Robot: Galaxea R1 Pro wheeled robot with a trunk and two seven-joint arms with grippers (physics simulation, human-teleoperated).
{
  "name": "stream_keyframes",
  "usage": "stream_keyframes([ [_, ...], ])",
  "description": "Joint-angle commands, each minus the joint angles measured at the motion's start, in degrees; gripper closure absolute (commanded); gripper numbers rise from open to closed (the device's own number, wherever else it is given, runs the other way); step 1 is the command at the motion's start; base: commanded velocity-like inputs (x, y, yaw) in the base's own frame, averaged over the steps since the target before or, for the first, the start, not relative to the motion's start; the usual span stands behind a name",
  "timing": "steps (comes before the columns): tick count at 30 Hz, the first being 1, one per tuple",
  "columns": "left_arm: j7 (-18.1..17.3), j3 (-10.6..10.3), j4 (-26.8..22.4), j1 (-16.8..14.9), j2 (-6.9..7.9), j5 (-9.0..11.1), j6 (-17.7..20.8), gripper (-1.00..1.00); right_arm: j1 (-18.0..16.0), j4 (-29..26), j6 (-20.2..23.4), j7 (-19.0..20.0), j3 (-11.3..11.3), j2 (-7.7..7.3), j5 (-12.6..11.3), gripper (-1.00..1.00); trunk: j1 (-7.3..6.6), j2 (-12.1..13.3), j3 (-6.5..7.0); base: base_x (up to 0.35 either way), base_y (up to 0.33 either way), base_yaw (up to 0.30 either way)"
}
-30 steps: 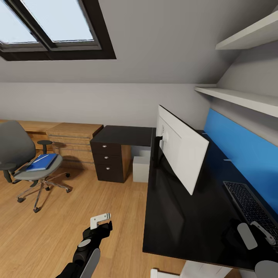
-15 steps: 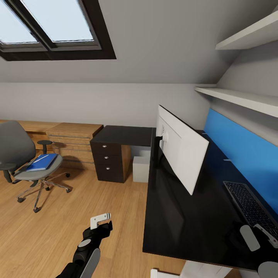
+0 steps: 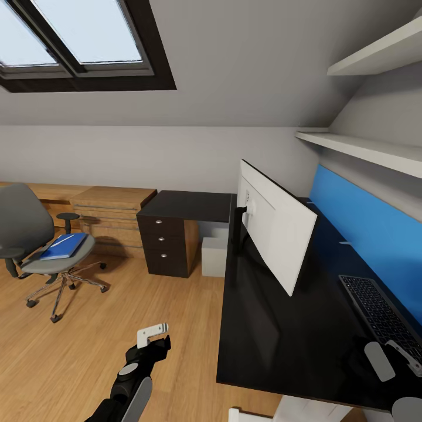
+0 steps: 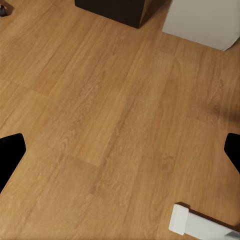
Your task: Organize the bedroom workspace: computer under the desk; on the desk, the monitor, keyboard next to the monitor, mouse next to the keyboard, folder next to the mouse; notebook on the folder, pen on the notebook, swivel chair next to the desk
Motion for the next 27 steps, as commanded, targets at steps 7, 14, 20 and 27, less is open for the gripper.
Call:
stream_keyframes([
  [7,0.5,-0.1,-0.1,0.0,0.02,0.5,0.1,-1.0,0.0,1.0,0.4,-0.3,0.0,-0.01,-0.8,1.0,0.01,0.0,-0.08,0.0,0.0,0.0],
  [14,0.5,-0.1,-0.1,0.0,0.02,0.5,0.1,-1.0,0.0,1.0,0.4,-0.3,0.0,0.01,-0.8,1.0,0.01,0.0,-0.08,0.0,0.0,0.0],
  [20,0.5,-0.1,-0.1,0.0,0.02,0.5,0.1,-1.0,0.0,1.0,0.3,-0.3,0.0,0.07,-0.8,1.0,0.01,0.0,-0.08,0.0,0.0,0.0],
  [27,0.5,-0.1,-0.1,0.0,0.02,0.4,0.1,-1.0,0.0,1.0,0.3,-0.3,0.1,0.08,-0.8,1.0,0.01,0.0,-0.08,-0.013,0.011,0.0],
])
